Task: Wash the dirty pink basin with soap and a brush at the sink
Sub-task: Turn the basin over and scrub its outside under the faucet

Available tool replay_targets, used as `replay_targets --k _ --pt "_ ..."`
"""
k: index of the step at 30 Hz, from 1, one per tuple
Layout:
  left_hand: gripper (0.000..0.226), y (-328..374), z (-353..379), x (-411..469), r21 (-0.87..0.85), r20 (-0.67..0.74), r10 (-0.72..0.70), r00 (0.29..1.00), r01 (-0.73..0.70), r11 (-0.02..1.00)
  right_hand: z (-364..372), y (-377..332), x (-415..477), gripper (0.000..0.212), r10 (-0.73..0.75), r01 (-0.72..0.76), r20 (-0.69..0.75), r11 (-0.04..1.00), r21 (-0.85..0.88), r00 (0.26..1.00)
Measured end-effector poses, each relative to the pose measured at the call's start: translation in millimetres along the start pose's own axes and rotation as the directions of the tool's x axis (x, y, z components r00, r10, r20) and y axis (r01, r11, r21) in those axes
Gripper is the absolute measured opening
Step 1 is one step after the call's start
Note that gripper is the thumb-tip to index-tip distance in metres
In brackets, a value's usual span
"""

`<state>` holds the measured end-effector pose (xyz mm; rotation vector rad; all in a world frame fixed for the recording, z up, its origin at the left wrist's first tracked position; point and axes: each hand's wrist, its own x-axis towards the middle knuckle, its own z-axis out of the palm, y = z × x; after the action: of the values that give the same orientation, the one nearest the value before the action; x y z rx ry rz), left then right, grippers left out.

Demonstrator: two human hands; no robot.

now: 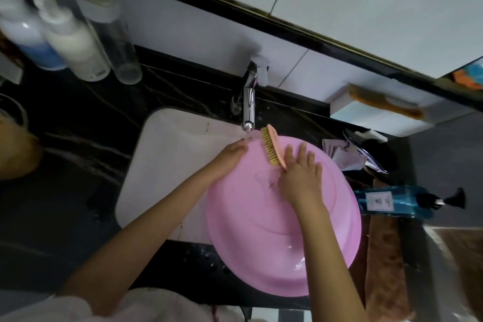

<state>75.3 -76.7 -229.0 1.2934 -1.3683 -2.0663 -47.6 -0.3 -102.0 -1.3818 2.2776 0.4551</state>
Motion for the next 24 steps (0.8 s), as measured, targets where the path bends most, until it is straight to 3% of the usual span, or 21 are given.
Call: replay_targets --k 2,3,8,12,16,18,21,24 --pt "0.041 15 4 6 0.23 -0.004 0.069 0.998 -0.066 0.971 0 -1 2 0.073 -0.001 0.001 0.003 1.0 0.002 1.0" --pt "0.039 24 6 9 0.248 0.005 0.057 0.998 -0.056 0.967 -1 0 4 0.075 -0.007 0.007 0.006 1.0 0.0 1.0" --pt "0.021 27 0 2 -0.137 0.057 -0.185 0.981 0.191 0.972 1 8 4 0.068 -0.022 0.022 0.011 0.999 0.035 1.0" --pt "0.019 3 1 -14 -0.272 0.01 -0.181 0.983 0.177 0.946 3 11 2 0.072 -0.016 0.016 0.003 0.999 0.051 1.0" --pt "0.023 37 8 1 -0.152 0.054 -0.101 0.993 0.109 0.982 4 8 3 0.078 -0.008 0.009 -0.017 0.999 0.042 1.0" --pt "0.021 51 10 6 -0.094 0.067 -0.13 0.989 0.136 0.986 5 9 3 0.077 -0.014 0.015 -0.009 0.999 0.048 1.0" --pt "0.019 41 5 6 -0.086 0.116 -0.181 0.977 0.192 0.978 5 11 3 0.074 -0.016 0.016 -0.007 0.998 0.063 1.0" --pt "0.017 14 -9 -16 -0.086 0.071 -0.201 0.977 0.207 0.975 5 12 3 0.072 -0.019 0.02 -0.018 0.997 0.077 1.0"
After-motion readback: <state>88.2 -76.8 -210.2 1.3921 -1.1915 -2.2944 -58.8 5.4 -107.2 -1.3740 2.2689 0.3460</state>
